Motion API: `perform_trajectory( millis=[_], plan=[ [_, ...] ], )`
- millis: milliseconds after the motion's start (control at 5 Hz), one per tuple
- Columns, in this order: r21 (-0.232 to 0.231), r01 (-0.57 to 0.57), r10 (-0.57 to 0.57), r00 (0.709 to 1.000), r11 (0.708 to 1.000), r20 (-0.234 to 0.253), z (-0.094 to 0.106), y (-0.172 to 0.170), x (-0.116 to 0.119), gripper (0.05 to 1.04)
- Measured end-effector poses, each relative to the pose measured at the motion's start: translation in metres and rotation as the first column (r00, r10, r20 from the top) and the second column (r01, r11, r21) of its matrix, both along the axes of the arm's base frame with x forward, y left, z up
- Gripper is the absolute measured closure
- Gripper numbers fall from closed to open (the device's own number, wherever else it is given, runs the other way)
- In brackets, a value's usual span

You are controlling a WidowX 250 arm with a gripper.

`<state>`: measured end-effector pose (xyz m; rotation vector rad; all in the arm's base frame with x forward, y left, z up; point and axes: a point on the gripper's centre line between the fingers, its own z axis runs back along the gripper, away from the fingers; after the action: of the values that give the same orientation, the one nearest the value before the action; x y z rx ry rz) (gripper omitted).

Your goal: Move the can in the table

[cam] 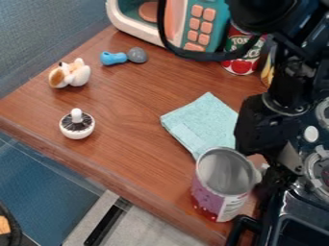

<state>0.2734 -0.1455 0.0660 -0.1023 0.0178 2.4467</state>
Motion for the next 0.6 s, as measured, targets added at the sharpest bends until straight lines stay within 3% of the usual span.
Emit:
perform_trajectory(
  millis=[400,600],
  plan=[
    [0.034,0.012,-0.011,0.999,0.999,-0.043,-0.004,0.021,-0.015,0.083],
    [0.02,0.085,-0.083,0.995,0.996,-0.054,-0.003,0.023,-0.02,0.082]
  ],
)
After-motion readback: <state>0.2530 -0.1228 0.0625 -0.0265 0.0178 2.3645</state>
